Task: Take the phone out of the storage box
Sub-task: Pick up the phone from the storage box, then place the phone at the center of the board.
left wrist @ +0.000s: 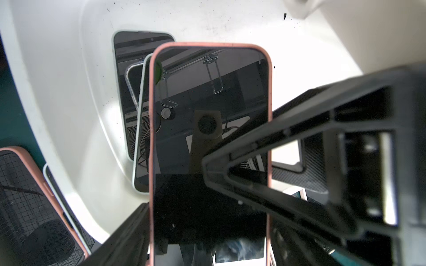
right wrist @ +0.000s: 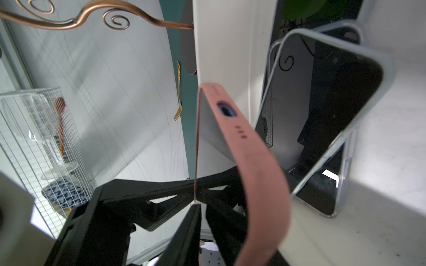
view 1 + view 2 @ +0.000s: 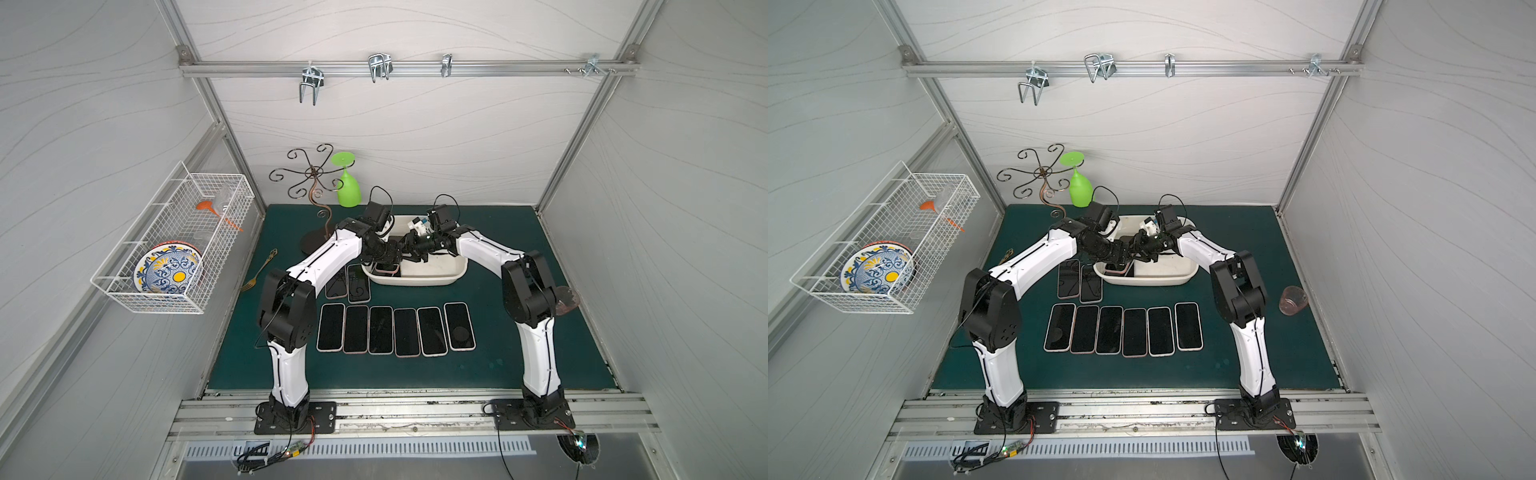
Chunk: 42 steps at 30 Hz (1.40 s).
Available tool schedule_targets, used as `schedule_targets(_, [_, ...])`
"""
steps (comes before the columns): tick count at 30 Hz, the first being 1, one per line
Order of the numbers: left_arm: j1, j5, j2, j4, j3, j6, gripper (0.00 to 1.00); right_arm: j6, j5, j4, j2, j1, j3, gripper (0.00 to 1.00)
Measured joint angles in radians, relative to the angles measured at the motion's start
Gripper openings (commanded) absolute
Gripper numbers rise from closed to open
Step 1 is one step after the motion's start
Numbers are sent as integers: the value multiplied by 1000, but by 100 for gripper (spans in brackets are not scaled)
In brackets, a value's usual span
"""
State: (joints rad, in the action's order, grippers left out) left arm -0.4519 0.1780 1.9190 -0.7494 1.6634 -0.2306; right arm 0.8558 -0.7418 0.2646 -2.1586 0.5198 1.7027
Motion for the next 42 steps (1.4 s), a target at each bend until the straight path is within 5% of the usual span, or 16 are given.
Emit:
schedule_targets(3, [0,22,-5,8,-10,-22,30,-7,-13,5,8,0,-1,18])
schedule_targets(6, [5,63,-24,14,-12,-43,62,-17,-33,6,32,-12,-10,9])
schedule_targets(8, [5,85,-42,21,-12,-55,72,-30,-38,10,72,-23,-30,5])
schedule_targets(15, [-15,200,-111,71,6,-102,91,-155,-61,132,243,-91,-82,4])
schedule_targets(29, [101,293,-252,91,45,-145,94,-662,-50,652,562,-644,-185,4])
schedule_targets(42, [170,302,-295,41,-36,-86,93,-874,261,864,214,-517,-58,0])
